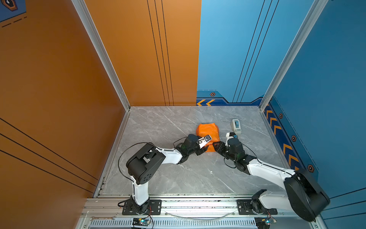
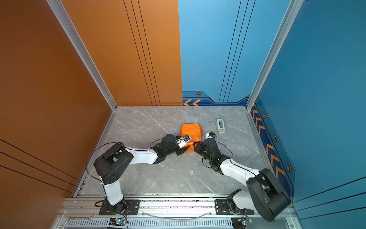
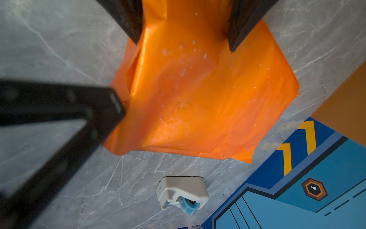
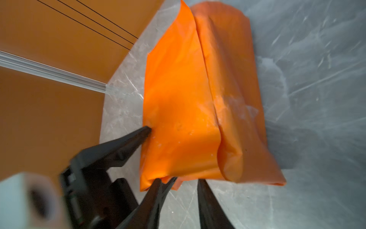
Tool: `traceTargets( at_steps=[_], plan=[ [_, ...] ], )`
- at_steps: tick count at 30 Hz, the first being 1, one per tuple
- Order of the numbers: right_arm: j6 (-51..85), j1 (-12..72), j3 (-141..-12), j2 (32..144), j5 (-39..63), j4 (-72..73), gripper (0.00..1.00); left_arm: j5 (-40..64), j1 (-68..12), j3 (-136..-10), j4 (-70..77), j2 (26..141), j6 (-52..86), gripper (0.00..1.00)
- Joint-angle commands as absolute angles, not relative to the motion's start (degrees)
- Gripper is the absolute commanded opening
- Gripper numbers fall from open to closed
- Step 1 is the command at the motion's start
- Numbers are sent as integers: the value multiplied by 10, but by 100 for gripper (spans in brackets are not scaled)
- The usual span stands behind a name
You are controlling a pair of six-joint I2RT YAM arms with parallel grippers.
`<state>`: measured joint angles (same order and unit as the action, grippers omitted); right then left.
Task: Wrap a gift box in wrapping paper
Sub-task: Smooth out the wrapping paper on the gift box, then tear off the tape with the cutter.
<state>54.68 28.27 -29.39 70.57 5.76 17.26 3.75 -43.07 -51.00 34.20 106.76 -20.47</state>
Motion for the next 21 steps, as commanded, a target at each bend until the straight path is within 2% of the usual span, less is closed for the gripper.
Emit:
traceTargets(
  at_steps=[1, 6, 11, 14, 21],
  plan=[
    [494, 239, -292, 628, 90, 62, 40, 53, -423, -481, 250, 1110, -175, 64],
    [415, 77, -357, 571, 190, -91, 41, 60, -421, -481, 256, 1113, -171, 63],
    [302, -71, -475, 657, 287, -207, 41, 65, -420, -482, 257, 1113, -168, 63],
    [256, -112, -543, 741, 322, -235, 40, 69, -419, -481, 257, 1110, -167, 63],
    [186, -138, -655, 904, 341, -211, 43, 79, -421, -482, 258, 1104, -161, 63]
  ],
)
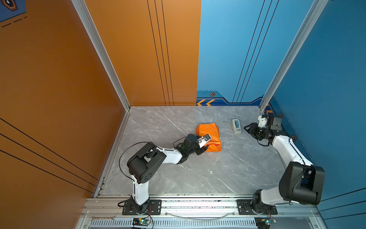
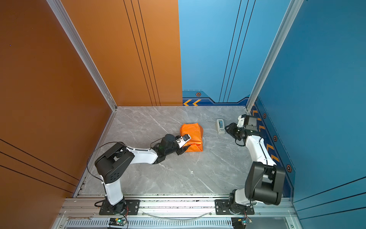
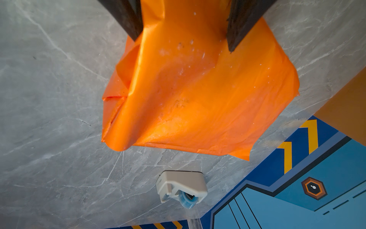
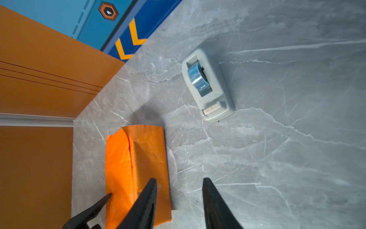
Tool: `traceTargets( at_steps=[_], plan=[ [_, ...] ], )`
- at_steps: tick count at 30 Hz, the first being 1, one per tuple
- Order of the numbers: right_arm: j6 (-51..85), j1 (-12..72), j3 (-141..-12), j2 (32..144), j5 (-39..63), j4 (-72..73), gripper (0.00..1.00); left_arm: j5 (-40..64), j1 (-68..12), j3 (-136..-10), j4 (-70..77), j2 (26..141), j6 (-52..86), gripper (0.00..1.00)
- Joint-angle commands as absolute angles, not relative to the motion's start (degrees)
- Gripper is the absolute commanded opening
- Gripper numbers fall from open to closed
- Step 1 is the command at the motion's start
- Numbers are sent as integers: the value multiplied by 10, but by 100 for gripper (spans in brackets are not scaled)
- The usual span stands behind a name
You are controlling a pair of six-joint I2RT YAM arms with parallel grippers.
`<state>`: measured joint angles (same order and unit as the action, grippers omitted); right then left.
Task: Wrap a gift box in wrapping paper
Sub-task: Tear off the tape with the cutter.
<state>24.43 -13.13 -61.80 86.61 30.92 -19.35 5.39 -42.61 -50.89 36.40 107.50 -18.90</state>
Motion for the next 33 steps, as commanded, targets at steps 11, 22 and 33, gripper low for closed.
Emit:
traceTargets(
  at_steps=[11, 22, 33],
  plan=[
    [141, -139, -810, 1116, 398, -210, 44, 82, -419, -483, 258, 1106, -155, 63],
    [110, -123, -889, 1217, 383, -252, 44, 78, -417, -483, 258, 1101, -156, 63],
    [99, -118, -913, 1252, 410, -285, 41, 78, -410, -480, 258, 1098, -157, 63]
  ],
)
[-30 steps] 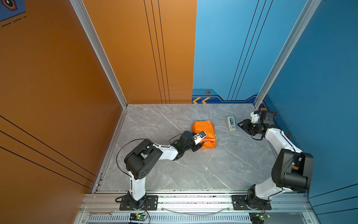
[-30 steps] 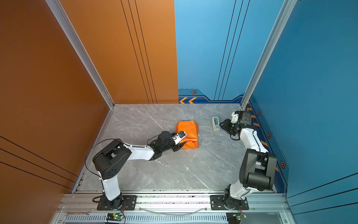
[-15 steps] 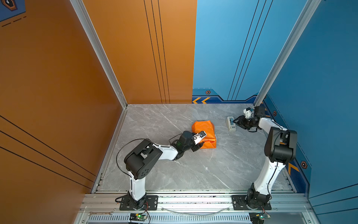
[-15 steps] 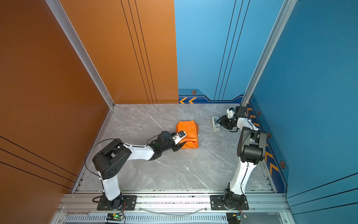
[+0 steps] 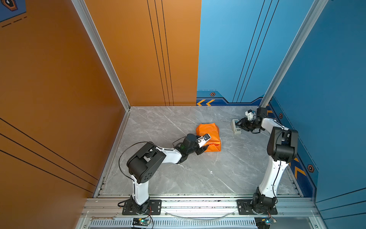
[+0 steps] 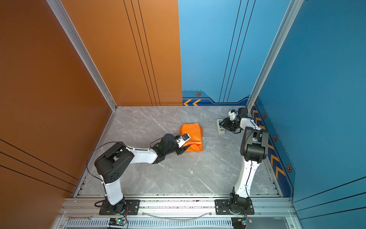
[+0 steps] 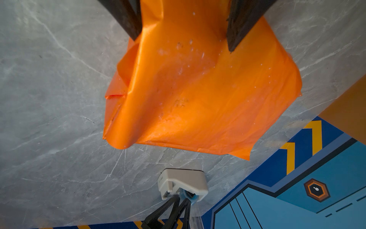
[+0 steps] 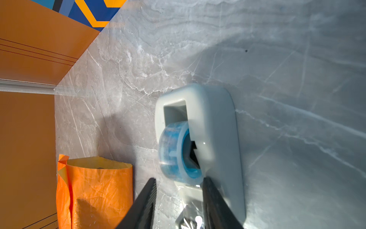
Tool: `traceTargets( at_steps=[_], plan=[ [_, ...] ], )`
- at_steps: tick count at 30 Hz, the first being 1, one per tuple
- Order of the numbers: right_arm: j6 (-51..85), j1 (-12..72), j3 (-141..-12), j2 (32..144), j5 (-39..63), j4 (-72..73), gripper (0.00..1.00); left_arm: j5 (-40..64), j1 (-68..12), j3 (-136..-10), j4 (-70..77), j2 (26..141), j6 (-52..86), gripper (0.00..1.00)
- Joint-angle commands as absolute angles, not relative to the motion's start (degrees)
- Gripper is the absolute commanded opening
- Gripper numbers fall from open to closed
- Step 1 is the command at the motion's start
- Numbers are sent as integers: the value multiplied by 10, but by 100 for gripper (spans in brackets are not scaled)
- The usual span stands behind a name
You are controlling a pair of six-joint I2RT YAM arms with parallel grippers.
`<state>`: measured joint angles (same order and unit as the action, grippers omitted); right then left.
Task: Wrap a gift box in wrapping paper
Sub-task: Tear off the tape with the cutter.
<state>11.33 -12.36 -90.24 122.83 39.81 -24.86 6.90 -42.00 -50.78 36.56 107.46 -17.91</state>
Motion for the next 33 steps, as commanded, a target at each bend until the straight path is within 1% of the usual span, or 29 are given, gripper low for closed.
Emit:
traceTargets(
  at_steps=[1, 9, 14, 17, 20, 23, 29, 33],
  plan=[
    [95, -118, -914, 1253, 412, -291, 41, 79, -410, -480, 258, 1098, -157, 63],
    [99, -129, -930, 1265, 439, -334, 40, 82, -408, -479, 258, 1100, -157, 63],
    [98, -128, -947, 1272, 437, -352, 42, 82, -409, -479, 258, 1099, -157, 63],
    [87, -126, -953, 1264, 406, -380, 42, 80, -408, -478, 258, 1098, -158, 63],
    [79, -126, -945, 1250, 374, -391, 46, 80, -407, -478, 258, 1095, -158, 62],
    [73, -124, -952, 1256, 366, -403, 46, 81, -406, -478, 258, 1094, -158, 63],
    [64, -107, -969, 1261, 314, -420, 46, 78, -407, -476, 258, 1092, -160, 62],
    [62, -104, -982, 1270, 318, -425, 47, 77, -406, -475, 258, 1091, -161, 62]
  ],
)
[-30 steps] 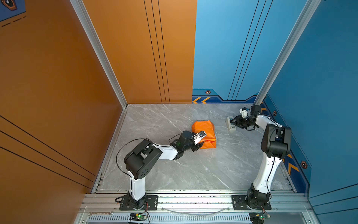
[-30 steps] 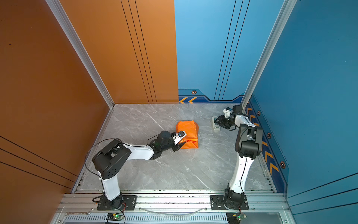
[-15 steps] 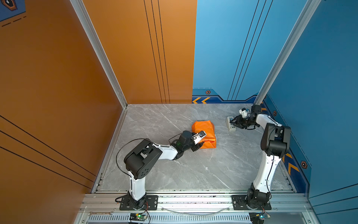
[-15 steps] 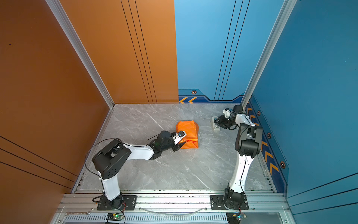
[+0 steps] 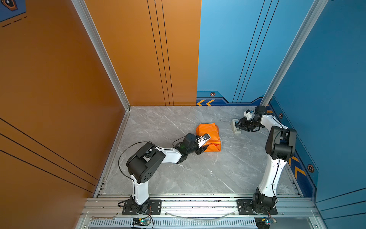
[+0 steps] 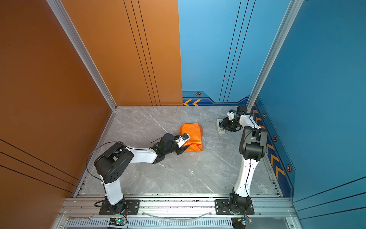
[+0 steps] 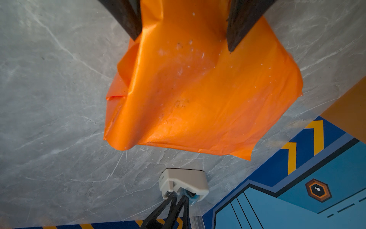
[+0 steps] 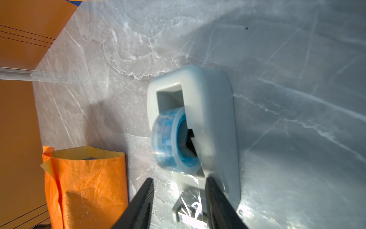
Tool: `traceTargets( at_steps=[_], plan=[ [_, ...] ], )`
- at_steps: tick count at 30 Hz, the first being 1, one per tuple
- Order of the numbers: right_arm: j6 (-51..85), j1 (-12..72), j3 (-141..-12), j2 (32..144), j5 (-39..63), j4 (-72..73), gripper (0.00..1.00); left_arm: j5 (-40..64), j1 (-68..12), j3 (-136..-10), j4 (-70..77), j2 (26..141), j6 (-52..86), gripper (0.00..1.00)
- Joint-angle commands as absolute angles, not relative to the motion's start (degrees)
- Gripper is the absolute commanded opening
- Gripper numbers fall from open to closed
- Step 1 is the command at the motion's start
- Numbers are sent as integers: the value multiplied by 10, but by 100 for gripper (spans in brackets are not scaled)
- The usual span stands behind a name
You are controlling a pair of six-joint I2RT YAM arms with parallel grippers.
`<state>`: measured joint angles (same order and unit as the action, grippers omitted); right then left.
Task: Wrap a gift box in wrapping paper
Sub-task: Tear off the tape with the cutter.
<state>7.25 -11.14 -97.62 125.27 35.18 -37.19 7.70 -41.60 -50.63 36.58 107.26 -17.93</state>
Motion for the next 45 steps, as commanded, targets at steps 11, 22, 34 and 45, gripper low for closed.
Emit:
traceTargets(
  at_steps=[11, 22, 34, 45],
  plan=[
    [56, -117, -1023, 1317, 433, -475, 42, 79, -405, -477, 258, 1093, -161, 62],
    [70, -147, -1025, 1335, 531, -456, 39, 79, -405, -477, 258, 1091, -161, 62],
    [94, -164, -1022, 1346, 586, -419, 28, 82, -405, -478, 258, 1092, -160, 62],
    [127, -173, -1010, 1343, 593, -378, 17, 80, -405, -479, 258, 1091, -160, 62]
  ],
)
